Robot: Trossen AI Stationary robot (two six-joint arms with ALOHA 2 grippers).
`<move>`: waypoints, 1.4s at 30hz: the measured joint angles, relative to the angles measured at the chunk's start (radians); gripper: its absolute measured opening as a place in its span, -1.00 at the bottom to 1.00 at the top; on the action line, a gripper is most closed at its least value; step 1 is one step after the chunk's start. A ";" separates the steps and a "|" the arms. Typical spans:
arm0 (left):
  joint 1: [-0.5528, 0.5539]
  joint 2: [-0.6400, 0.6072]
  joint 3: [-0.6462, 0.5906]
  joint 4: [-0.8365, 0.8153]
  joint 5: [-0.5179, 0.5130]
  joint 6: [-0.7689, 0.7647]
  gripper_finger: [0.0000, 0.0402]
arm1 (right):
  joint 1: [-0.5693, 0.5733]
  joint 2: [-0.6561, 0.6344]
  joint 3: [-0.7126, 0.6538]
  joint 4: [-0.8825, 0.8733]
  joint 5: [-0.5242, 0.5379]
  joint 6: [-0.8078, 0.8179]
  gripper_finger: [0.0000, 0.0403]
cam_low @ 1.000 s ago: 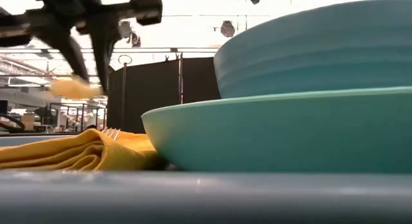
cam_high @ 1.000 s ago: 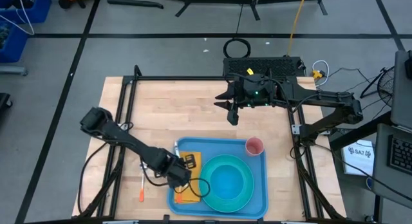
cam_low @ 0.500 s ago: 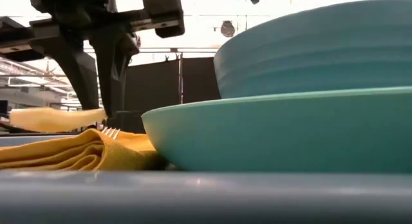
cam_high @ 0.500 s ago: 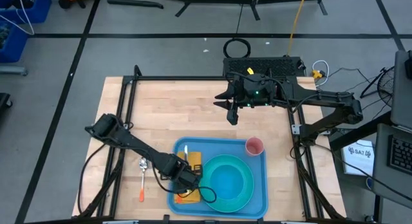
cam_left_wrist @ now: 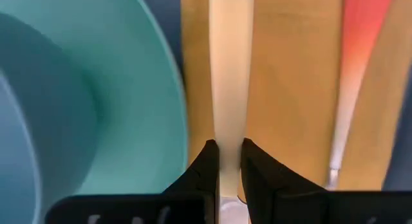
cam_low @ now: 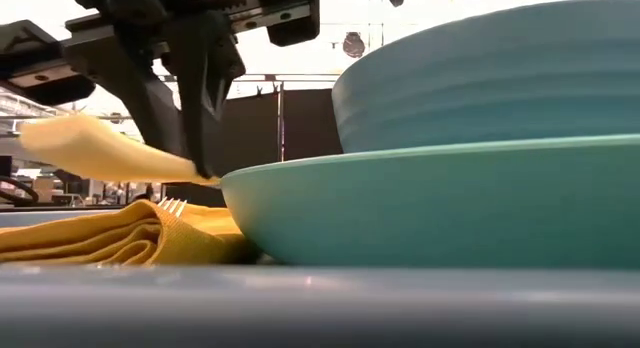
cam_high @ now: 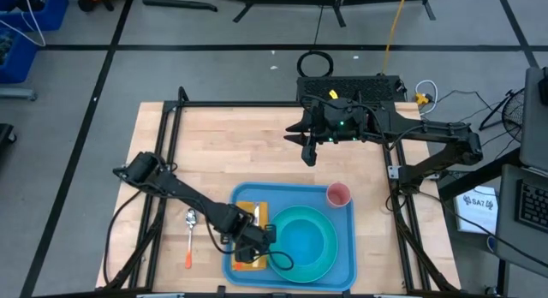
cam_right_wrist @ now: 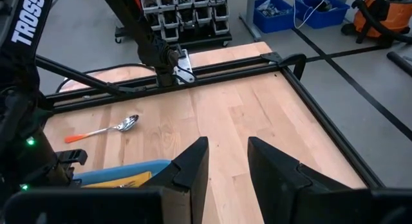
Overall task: Set up tray
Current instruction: Put the yellow table knife on top of the yellow table napkin
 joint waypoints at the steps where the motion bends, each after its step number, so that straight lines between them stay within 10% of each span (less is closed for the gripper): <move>1: 0.003 0.000 0.000 0.000 0.012 0.000 -0.81 | 0.000 0.000 0.000 0.000 0.000 0.000 -0.50; 31: 0.050 0.066 0.000 0.051 0.093 -0.006 -0.81 | 0.001 0.000 0.000 -0.008 0.000 0.009 -0.50; 42: 0.050 0.066 0.000 0.077 0.083 -0.134 -0.20 | 0.002 0.000 0.000 -0.008 0.000 0.007 -0.50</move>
